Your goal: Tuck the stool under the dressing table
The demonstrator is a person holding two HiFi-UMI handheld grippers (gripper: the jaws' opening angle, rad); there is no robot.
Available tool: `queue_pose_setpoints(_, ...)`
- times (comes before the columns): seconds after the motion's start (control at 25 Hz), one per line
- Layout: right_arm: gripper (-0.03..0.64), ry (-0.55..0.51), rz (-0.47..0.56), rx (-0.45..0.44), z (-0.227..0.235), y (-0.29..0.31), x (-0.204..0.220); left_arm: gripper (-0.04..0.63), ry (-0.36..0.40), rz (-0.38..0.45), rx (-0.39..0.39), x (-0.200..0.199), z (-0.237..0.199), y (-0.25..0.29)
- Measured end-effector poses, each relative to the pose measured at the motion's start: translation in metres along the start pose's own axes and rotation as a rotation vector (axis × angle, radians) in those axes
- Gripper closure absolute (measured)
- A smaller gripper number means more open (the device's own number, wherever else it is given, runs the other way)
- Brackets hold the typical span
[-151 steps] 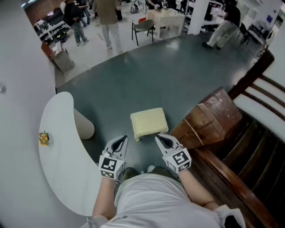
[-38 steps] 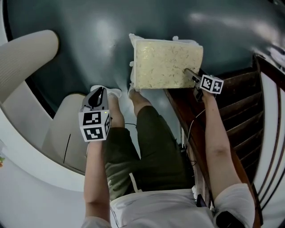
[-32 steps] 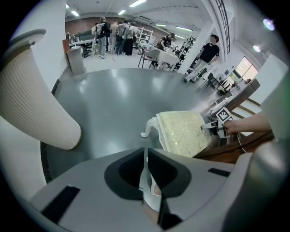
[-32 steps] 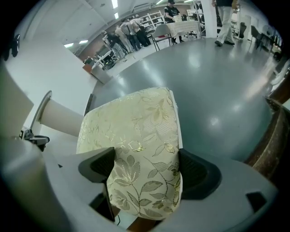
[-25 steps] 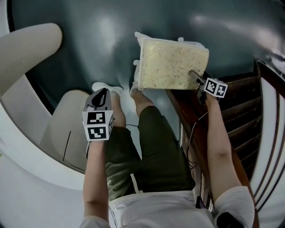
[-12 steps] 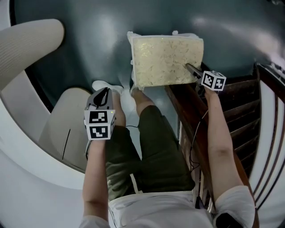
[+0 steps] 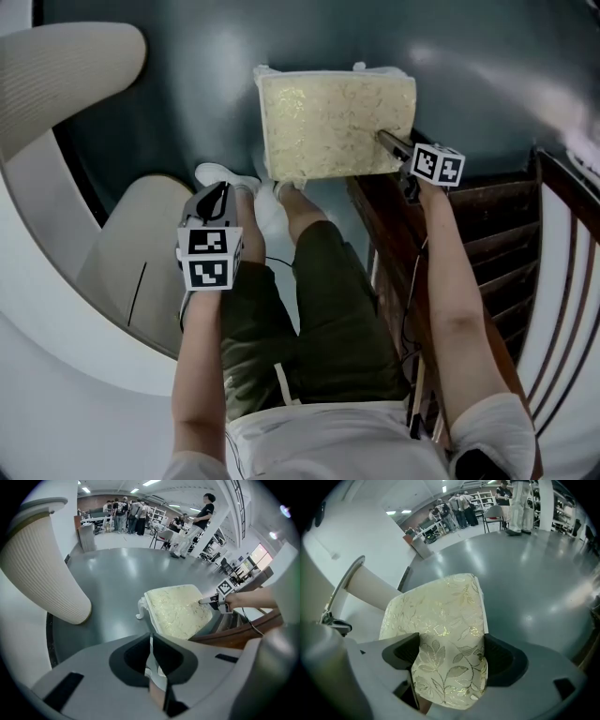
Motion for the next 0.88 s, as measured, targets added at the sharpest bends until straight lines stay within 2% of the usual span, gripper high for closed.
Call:
queue_pose_setpoints(0.16,0.187,-0.002,0.027,-0.018,0.000,-0.004,0.000,0.585,-0.002,-0.006,-0.008,-0.002,0.009,-0.002)
queue_pose_setpoints(0.88,0.227,-0.036,-0.004,-0.083,0.010,0.003,-0.004,0.586,-0.072,0.003,-0.034,0.011,0.087,0.030)
Point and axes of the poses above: the fingertips, and each gripper's own axes: y forward along the fingers, z to its right, x out of its underside, the point moved 4 cm from there along -y, backward along the fingers, and after that the axes turned 5 degrees about y, right-handed, at the moved point
